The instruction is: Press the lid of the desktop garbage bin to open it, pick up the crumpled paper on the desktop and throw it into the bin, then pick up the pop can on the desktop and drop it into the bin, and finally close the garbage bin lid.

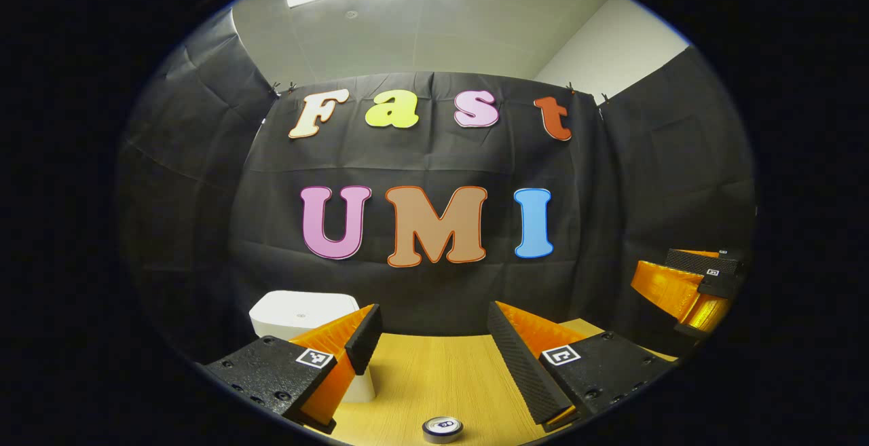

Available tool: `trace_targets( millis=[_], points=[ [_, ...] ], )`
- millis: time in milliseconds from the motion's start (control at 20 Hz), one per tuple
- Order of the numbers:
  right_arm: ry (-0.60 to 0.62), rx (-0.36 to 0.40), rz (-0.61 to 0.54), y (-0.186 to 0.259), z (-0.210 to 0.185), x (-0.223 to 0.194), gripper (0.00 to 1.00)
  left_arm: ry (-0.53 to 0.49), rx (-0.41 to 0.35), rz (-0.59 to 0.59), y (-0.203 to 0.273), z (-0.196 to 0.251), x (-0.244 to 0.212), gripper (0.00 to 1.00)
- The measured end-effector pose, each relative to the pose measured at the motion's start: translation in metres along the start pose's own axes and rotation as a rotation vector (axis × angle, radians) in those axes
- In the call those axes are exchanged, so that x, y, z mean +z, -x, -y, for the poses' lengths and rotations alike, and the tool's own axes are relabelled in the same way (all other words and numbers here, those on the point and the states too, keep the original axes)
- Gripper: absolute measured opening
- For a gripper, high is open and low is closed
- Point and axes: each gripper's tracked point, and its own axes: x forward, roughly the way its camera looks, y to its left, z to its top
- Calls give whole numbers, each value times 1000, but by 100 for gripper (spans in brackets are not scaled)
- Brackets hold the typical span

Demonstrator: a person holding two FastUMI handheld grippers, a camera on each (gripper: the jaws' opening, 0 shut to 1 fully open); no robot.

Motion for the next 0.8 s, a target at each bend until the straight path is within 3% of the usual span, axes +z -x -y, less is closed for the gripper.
trace_targets(
  millis=[200, 300, 450, 550, 650, 800],
  points=[
    [3, -4, 5, -1, 3, 1, 96, 1, 3, 14, 0, -3, 5, 92],
    [6, -2, 4, -1, 3, 0, 96, 3, 17, 25, 0, -7, 8, 75],
    [12, 3, 6, -1, 2, 0, 96, 16, 6, 2, -2, -6, 2, 34],
    [17, 8, 12, 1, 0, 1, 93, 31, 19, -29, 0, -11, -5, 13],
    [23, 11, 14, 2, -1, 0, 96, 46, 28, -49, -1, -16, -9, 0],
    [23, 12, 10, 3, -3, -2, 96, 71, -19, -89, -7, -15, -13, 0]
  ],
)
